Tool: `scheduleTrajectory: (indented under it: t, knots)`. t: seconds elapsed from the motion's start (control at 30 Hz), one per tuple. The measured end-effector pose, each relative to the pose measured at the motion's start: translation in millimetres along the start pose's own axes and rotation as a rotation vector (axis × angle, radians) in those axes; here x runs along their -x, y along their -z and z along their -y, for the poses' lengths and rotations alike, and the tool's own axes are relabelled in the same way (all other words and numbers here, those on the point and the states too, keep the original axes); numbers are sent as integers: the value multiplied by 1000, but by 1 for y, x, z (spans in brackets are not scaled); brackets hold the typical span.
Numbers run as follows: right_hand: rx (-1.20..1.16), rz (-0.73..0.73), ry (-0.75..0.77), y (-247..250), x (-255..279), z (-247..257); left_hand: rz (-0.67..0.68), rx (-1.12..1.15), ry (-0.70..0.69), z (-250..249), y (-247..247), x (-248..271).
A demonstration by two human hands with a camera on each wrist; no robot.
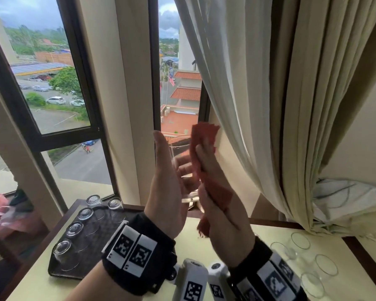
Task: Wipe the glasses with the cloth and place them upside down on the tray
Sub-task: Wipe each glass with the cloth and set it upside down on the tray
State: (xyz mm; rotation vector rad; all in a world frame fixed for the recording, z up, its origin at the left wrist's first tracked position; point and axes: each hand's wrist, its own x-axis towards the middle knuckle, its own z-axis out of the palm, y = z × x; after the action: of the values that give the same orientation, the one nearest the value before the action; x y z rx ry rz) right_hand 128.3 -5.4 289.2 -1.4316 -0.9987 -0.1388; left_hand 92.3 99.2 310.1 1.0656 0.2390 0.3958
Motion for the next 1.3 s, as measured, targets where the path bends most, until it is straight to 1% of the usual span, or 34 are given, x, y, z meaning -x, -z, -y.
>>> scheduleTrajectory:
  t: [0.03, 0.07, 0.1, 0.13, 0.17, 0.2, 0.23, 0.27, 0.3, 0.37, 0.4, 0.43, 0.47, 0.53, 0.57, 0.63, 0.67, 0.7, 0.73, 0.77, 0.8, 0.87, 0.93, 0.97, 1.0, 1.03, 1.07, 1.13, 1.17, 1.2, 1.23, 1.27, 1.3]
  knots:
    - [-32, -21, -30, -3, 1, 0, 12, -27, 5, -4, 2, 1]
    - [10, -36, 2, -4, 6, -9, 12, -57, 8, -6, 6, -2]
    - [0, -11, -62, -3, 15, -15, 12, -85, 3, -8, 8, -4]
    - [17, 6, -115, -2, 28, -7, 7, -103, -17, -9, 11, -8]
    - [20, 16, -90, 3, 41, -12, -6, -100, -40, -10, 13, -9]
    - [-17, 58, -87, 6, 49, -16, -37, -90, -53, -10, 13, -9]
    - [-78, 31, -130, 6, 52, -17, -47, -64, -47, -9, 13, -9]
    - [-115, 29, -154, 8, 46, -19, -38, -50, -43, -7, 13, -9]
    - [-140, -12, -177, 10, 34, -21, -10, -45, -40, -4, 11, -8]
    - [-158, -43, -159, 14, 17, -22, 31, -71, -53, 1, 5, -4]
    - [-160, -81, -163, 15, 8, -22, 21, -86, -60, 5, 4, -4]
    - [-134, -92, -121, 17, 8, -19, -8, -93, -57, 8, 1, -3]
    - [-90, -83, -26, 17, 5, -19, -43, -88, -44, 11, -1, -4]
    - [94, -26, 188, 11, -7, -20, -81, -62, -4, 10, -3, -5]
    - [158, -6, 191, 4, -18, -19, -91, -51, 9, 8, -2, -6]
    - [294, 43, 319, -6, -22, -42, -52, -66, 37, 1, 3, -7]
    - [307, 107, 305, -8, -11, -52, -31, -96, 39, -1, 7, -9]
    - [258, 139, 240, -8, 4, -56, -18, -120, 34, -2, 11, -11]
    - [207, 129, 183, -4, 22, -55, -13, -129, 31, -2, 14, -13]
    - [146, 79, 118, 0, 42, -51, -11, -123, 32, -1, 16, -15]
    - [107, 54, 46, 2, 49, -42, -12, -103, 32, 1, 16, -15]
    - [-43, -1, -44, 4, 38, -22, -39, -56, 41, 2, 12, -12]
    - [-207, -60, -86, 4, 13, -13, -34, -65, 52, 5, 6, -10]
    - [-248, -54, -96, 6, 8, -5, -37, -67, 49, 5, 2, -8]
    - [-222, -48, -44, 7, -2, -1, -54, -72, 36, 5, 0, -7]
    - [-143, -36, 43, 8, -10, -2, -66, -65, 17, 5, -2, -6]
    - [12, -18, 155, 6, -17, -4, -74, -53, -4, 4, -3, -6]
    - [398, 35, 344, -3, -32, -20, -70, -20, -16, 0, -1, -5]
    - [520, 28, 449, -7, -33, -34, -55, -16, -9, -3, 0, -5]
    - [533, 47, 481, -10, -24, -45, -50, -28, -3, -6, 3, -5]
    - [484, 77, 434, -10, -7, -55, -55, -52, -1, -8, 5, -8]
    - [381, 105, 357, -7, 14, -57, -61, -75, -1, -7, 9, -12]
    - [259, 89, 248, -2, 36, -52, -57, -81, -4, -7, 11, -14]
